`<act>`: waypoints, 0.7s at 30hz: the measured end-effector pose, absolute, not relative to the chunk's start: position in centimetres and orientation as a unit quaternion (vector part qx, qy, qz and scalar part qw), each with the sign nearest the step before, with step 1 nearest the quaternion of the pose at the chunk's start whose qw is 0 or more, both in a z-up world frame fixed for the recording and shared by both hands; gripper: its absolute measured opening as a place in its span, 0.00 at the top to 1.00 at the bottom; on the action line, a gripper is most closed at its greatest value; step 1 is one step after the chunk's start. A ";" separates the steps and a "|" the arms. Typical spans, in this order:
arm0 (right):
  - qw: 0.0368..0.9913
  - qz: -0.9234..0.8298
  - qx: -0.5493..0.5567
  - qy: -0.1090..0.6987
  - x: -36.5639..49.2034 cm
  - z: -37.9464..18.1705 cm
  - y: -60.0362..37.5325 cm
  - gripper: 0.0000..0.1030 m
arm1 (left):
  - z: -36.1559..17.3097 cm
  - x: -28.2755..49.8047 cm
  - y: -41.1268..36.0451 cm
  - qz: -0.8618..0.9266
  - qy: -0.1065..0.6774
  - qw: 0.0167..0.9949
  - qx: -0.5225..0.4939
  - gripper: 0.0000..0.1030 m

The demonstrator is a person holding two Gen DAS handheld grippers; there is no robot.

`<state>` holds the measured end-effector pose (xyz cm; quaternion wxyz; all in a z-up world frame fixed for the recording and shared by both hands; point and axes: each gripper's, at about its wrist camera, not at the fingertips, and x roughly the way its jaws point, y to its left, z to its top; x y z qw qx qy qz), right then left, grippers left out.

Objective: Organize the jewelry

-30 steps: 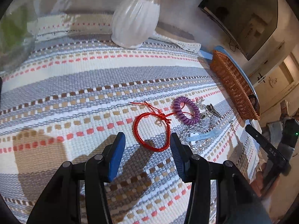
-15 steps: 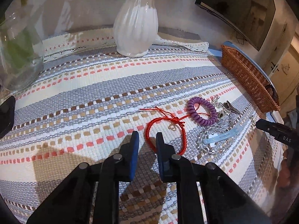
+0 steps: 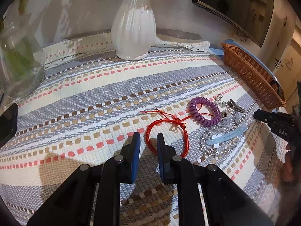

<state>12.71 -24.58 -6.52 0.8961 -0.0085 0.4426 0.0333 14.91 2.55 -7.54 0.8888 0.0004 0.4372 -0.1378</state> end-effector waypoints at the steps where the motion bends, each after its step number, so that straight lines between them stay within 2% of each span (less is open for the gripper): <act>1: 0.897 0.035 -0.007 0.441 12.6 -6.5 -24.6 0.90 | -7.6 14.9 2.4 -0.139 0.437 0.889 0.004 0.99; 9: 0.910 0.087 0.083 0.396 11.2 -4.8 -27.4 0.90 | -5.8 14.0 3.2 -0.185 0.412 0.891 -0.040 0.99; 14: 0.900 0.130 0.173 0.378 10.4 -3.3 -29.8 0.90 | -1.4 12.6 2.1 -0.209 0.371 0.905 -0.021 1.00; 21: 0.912 0.136 0.197 0.333 8.8 1.3 -31.8 0.90 | 4.3 12.3 -1.0 -0.263 0.329 0.907 -0.005 1.00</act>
